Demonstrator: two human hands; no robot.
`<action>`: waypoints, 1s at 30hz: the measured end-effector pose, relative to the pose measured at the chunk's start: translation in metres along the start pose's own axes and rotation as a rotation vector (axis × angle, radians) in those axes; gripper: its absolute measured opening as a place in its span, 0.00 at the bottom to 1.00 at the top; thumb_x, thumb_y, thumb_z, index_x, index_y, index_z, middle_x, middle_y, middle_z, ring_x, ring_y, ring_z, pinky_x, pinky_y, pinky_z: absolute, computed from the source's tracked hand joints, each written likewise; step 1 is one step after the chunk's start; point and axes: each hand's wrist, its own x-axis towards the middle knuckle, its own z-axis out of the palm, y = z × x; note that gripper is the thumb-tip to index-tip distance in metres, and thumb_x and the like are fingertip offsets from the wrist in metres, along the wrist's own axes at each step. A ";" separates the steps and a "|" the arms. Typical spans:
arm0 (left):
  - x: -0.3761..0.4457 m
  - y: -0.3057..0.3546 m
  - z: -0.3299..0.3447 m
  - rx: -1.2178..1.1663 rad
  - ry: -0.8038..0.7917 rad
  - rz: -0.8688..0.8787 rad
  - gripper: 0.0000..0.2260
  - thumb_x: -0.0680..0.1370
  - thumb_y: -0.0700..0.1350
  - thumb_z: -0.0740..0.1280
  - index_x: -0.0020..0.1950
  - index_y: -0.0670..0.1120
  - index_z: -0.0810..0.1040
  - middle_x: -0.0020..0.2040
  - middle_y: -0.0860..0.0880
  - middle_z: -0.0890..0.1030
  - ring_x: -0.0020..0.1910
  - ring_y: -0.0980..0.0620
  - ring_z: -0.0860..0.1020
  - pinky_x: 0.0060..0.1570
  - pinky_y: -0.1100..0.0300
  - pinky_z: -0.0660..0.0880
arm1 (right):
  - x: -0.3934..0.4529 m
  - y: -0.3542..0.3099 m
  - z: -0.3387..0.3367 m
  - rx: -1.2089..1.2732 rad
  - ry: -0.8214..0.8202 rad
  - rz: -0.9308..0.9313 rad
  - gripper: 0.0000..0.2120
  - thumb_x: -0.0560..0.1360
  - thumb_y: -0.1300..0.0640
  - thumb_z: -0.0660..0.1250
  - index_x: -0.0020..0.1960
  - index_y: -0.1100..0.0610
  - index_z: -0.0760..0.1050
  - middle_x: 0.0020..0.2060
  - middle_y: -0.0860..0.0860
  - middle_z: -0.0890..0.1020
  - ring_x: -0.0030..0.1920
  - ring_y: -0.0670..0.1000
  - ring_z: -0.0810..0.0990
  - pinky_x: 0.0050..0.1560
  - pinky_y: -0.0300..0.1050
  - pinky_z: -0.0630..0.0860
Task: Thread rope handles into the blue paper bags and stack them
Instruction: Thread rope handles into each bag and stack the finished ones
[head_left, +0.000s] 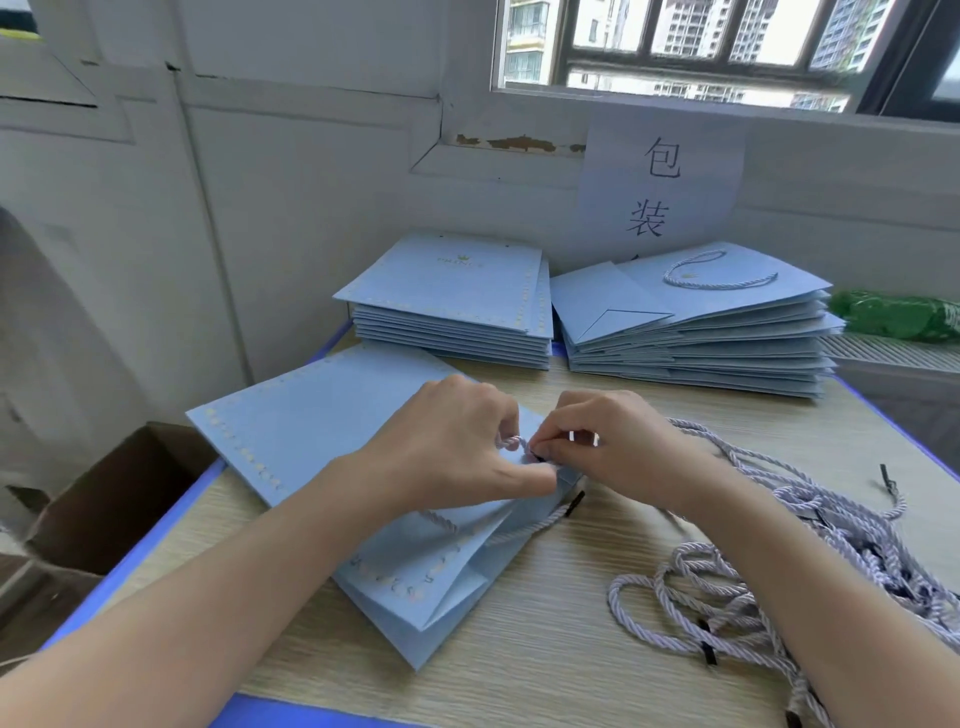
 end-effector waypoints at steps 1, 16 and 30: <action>0.000 -0.001 0.000 -0.025 0.000 -0.010 0.21 0.65 0.64 0.64 0.37 0.45 0.79 0.30 0.52 0.75 0.34 0.54 0.71 0.34 0.61 0.67 | -0.001 -0.001 -0.002 -0.005 -0.016 0.002 0.08 0.76 0.59 0.66 0.48 0.51 0.84 0.37 0.42 0.75 0.36 0.35 0.72 0.39 0.29 0.65; 0.004 -0.014 0.000 -0.323 0.163 -0.070 0.24 0.72 0.45 0.71 0.19 0.48 0.64 0.18 0.53 0.63 0.22 0.56 0.63 0.26 0.67 0.59 | -0.001 0.003 0.008 0.008 0.243 0.145 0.05 0.72 0.52 0.70 0.41 0.53 0.82 0.25 0.44 0.72 0.30 0.45 0.69 0.34 0.43 0.65; 0.005 -0.016 0.008 -0.422 -0.169 -0.097 0.11 0.73 0.53 0.72 0.48 0.47 0.85 0.49 0.54 0.84 0.48 0.58 0.81 0.56 0.55 0.76 | -0.004 0.031 -0.016 -0.080 0.134 0.377 0.12 0.70 0.57 0.67 0.30 0.57 0.70 0.29 0.51 0.75 0.32 0.51 0.70 0.34 0.44 0.67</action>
